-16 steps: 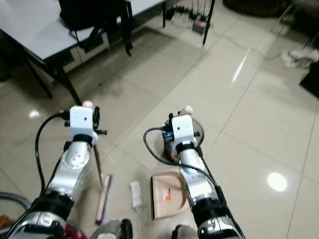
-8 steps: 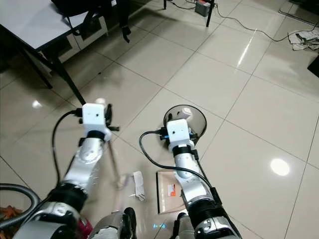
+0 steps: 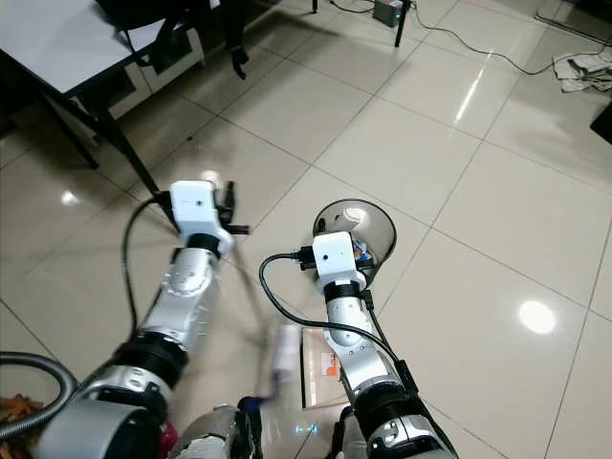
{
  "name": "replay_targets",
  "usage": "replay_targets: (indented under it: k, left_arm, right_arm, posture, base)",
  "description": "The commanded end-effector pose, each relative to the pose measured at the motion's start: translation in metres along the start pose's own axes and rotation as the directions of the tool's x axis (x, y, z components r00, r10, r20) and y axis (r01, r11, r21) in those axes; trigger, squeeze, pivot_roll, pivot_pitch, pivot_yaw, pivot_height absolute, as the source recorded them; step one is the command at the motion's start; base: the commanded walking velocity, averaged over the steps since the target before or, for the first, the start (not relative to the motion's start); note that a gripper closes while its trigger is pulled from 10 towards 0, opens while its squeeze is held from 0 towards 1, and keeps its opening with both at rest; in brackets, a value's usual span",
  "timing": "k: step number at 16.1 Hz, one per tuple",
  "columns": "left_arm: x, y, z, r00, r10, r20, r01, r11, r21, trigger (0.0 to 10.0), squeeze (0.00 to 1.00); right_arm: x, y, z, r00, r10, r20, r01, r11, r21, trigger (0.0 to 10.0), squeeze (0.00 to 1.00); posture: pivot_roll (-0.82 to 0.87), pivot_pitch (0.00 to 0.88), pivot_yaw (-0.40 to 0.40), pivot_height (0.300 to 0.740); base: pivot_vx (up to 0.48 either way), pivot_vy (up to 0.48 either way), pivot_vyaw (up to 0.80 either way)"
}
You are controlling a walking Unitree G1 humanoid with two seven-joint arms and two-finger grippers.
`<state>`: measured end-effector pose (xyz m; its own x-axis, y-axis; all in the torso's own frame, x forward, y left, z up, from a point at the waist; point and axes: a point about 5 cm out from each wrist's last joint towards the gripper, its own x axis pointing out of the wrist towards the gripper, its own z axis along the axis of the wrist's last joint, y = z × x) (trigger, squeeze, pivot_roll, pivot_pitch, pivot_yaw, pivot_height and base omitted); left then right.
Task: Sweep floor
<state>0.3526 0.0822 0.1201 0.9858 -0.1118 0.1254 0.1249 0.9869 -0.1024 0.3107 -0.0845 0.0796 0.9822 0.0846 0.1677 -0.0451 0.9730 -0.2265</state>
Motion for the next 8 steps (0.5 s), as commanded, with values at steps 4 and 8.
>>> replay_targets:
  k: [4,8]
  left_arm:
    - [0.0,-0.03,0.005,0.991,-0.136,0.015,0.136,0.979,-0.152,10.0,0.0]
    - [-0.002,-0.036,0.011,0.951,-0.306,0.043,0.308,0.935,-0.178,10.0,0.0]
  right_arm:
    - [-0.003,0.005,-0.009,0.998,0.003,-0.063,-0.001,0.999,0.04,10.0,0.0]
    - [-0.001,0.001,-0.008,0.998,-0.01,-0.06,0.014,0.997,0.079,10.0,0.0]
  posture:
    - [-0.02,0.227,0.065,0.74]
    - [-0.03,0.182,0.066,0.74]
  base:
    - [0.0,0.0,0.0]
    - [0.0,0.0,0.0]
